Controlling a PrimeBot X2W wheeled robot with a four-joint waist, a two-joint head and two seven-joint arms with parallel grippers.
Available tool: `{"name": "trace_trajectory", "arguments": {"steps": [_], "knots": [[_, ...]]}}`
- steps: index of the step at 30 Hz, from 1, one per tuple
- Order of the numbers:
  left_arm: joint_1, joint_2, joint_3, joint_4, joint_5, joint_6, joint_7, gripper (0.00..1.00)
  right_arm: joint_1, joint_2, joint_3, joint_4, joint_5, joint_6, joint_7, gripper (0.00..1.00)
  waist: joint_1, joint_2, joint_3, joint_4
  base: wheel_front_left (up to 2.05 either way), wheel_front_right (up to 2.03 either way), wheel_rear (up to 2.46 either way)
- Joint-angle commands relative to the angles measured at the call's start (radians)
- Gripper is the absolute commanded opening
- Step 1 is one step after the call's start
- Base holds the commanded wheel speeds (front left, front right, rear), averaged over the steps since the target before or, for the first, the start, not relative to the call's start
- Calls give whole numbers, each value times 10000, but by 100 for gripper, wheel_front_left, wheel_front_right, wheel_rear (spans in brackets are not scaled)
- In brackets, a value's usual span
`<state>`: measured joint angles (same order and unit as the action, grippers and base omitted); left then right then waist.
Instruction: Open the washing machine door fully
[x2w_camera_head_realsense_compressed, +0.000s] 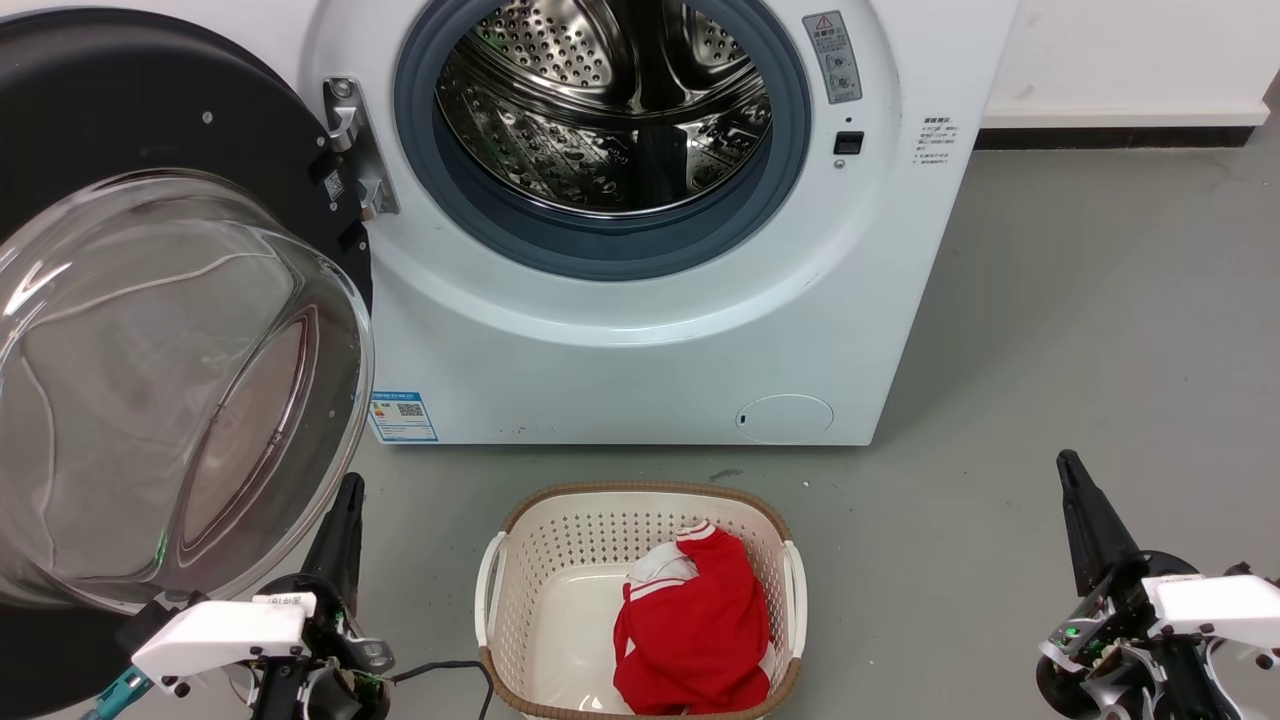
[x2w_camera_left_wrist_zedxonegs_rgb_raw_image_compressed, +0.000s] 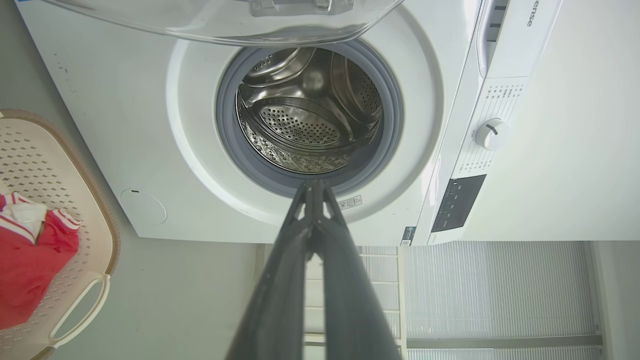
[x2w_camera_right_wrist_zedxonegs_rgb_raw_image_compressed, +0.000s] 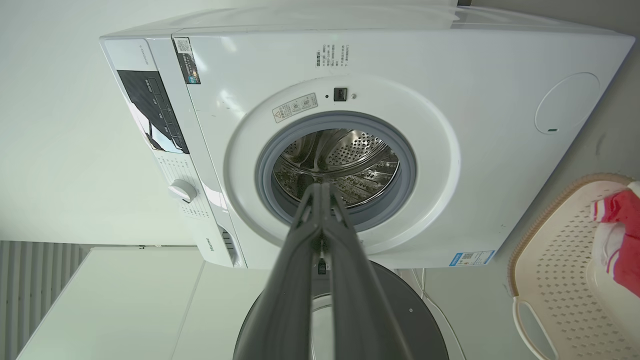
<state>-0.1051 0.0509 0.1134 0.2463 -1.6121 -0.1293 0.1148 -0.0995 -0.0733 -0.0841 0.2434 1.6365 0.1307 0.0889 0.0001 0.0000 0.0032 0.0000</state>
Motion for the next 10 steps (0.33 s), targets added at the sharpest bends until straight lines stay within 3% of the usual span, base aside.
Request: {"name": "trace_trajectory", "arguments": {"steps": [1, 10], "knots": [[-80, -15, 34, 12, -10, -39, 30, 0, -133, 31, -13, 23, 10, 0, 40, 0, -1, 0, 0, 0, 0, 0, 0], [-80, -14, 33, 9, -13, -39, 29, 0, -137, 51, -48, 22, -38, 0, 81, 0, -1, 0, 0, 0, 0, 0, 0]]}}
